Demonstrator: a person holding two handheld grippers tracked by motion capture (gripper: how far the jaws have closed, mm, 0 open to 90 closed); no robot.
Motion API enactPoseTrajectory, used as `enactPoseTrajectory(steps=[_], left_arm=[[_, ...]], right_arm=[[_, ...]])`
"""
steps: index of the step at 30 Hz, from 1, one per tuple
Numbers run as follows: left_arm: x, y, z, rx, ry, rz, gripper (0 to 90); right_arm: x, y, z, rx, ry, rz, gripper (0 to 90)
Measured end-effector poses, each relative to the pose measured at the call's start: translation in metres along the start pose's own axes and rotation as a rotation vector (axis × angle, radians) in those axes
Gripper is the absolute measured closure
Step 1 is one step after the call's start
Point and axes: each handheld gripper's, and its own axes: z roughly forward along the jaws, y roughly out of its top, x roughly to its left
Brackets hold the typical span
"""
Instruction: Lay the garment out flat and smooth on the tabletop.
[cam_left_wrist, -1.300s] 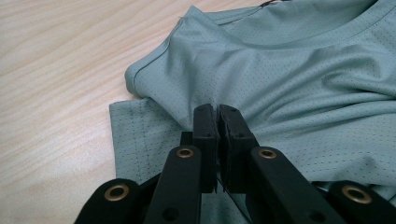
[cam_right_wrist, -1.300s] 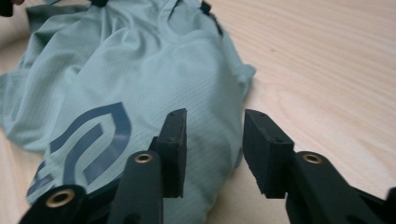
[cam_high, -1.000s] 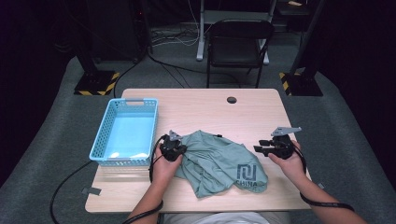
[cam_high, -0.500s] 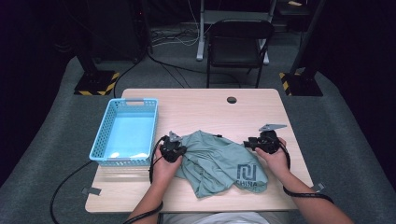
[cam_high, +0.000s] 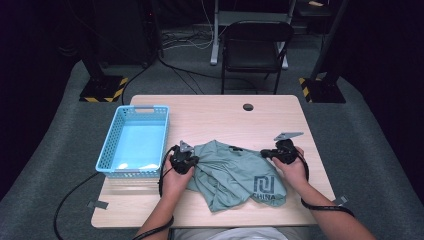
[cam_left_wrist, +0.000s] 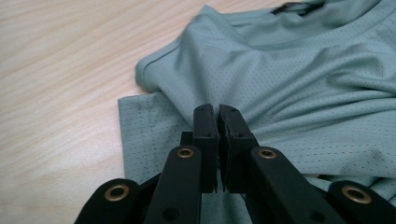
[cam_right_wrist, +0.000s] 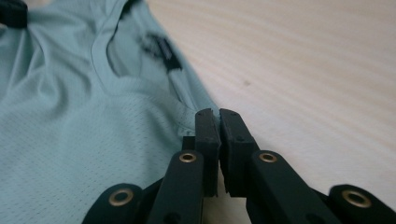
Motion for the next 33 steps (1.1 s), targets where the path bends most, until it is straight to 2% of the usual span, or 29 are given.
enactPoseTrajectory(steps=[8,11,13,17,19,21,24,26,28,30,33], left_arm=[[0.006,0.002,-0.013,-0.056,0.033,-0.016,87.8],[0.004,0.003,-0.011,-0.053,0.023,-0.017,88.0],[0.001,0.003,-0.007,-0.044,0.018,-0.007,87.6],[-0.007,0.005,-0.001,-0.029,0.004,0.019,84.2],[-0.01,0.006,0.002,-0.029,-0.002,0.026,82.9],[-0.013,0.007,0.004,-0.026,-0.008,0.034,82.4],[-0.015,0.007,0.006,-0.016,-0.011,0.04,82.1],[-0.014,0.006,0.006,-0.013,-0.011,0.043,81.7],[-0.013,0.004,0.005,-0.009,-0.013,0.038,80.7],[-0.012,0.002,0.005,-0.005,-0.012,0.029,79.4],[-0.01,0.001,0.006,-0.002,-0.012,0.019,76.4]], right_arm=[[-0.029,0.022,-0.066,-0.187,-0.061,0.048,86.6],[-0.034,0.029,-0.087,-0.247,-0.064,0.059,86.6],[-0.034,0.034,-0.094,-0.258,-0.065,0.046,86.6],[-0.028,0.042,-0.096,-0.282,-0.094,0.002,86.5],[-0.025,0.044,-0.09,-0.295,-0.069,0.014,86.5],[-0.016,0.047,-0.075,-0.255,-0.045,-0.013,86.3],[-0.001,0.05,-0.045,-0.171,0.016,-0.104,84.3],[0.003,0.051,-0.032,-0.144,0.024,-0.141,75.6],[-0.002,0.05,-0.033,-0.172,0.006,-0.099,68.5],[-0.014,0.046,-0.042,-0.194,-0.034,-0.046,65.6],[-0.037,0.031,-0.055,-0.165,-0.111,0.013,63.6]])
